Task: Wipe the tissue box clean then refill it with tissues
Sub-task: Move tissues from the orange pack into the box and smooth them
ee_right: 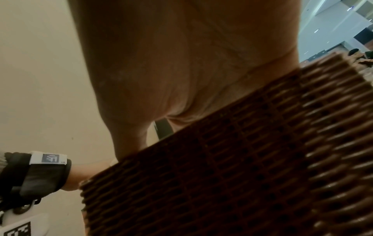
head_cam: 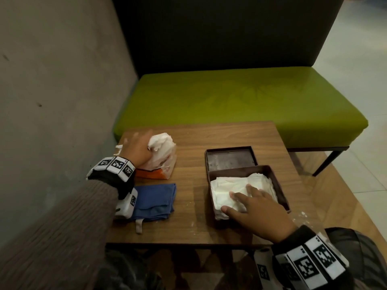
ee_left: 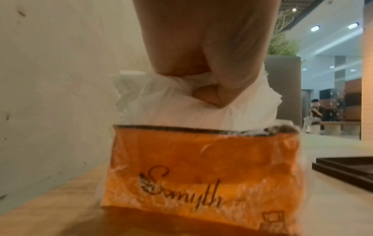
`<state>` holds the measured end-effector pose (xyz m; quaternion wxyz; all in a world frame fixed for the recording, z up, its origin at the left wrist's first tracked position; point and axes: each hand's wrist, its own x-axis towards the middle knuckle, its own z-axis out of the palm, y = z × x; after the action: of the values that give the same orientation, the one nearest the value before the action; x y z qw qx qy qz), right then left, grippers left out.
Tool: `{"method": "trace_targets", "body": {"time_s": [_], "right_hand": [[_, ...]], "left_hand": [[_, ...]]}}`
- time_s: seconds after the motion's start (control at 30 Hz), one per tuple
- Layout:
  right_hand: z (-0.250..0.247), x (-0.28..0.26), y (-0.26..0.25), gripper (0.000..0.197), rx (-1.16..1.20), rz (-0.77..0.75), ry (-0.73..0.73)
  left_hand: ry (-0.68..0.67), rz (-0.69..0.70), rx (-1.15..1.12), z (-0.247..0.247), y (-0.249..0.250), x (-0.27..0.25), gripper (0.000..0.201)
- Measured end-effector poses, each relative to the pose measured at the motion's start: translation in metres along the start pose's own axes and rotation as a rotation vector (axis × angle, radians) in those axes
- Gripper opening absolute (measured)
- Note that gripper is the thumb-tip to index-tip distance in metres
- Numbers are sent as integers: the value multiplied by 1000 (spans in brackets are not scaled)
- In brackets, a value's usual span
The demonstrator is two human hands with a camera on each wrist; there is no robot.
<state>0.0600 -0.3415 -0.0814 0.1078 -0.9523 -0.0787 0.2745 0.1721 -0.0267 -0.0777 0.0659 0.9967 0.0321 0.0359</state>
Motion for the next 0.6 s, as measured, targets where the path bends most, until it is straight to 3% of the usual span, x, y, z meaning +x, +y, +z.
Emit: {"method": "trace_targets", "body": {"time_s": [0.07,0.13,0.27,0.33,0.4,0.5,0.6], "right_hand": [[0,0,0,69,-6,-4,0],[1,1,1,68,-7,-4,4],[4,2,1,67,15,-13,66],[5,2,1,67,49,-17,145],[4,0,-1,68,95,-10,209],[2,-12,-8,66,163,-82,375],[-3,-33,-22,49,527,-283,534]], "left_hand": [[34,-6,-124,-11,1,-3,23],[90,-46,-273,-23,5,-8,27],[274,-256,-809,-53,22,-25,24],[215,-320,-1173,-65,30,-40,23],[50,-375,-1497,-66,39,-61,28],[-49,-394,-1671,-50,50,-92,49],[-120,-361,-1786,-33,72,-127,37]]}}
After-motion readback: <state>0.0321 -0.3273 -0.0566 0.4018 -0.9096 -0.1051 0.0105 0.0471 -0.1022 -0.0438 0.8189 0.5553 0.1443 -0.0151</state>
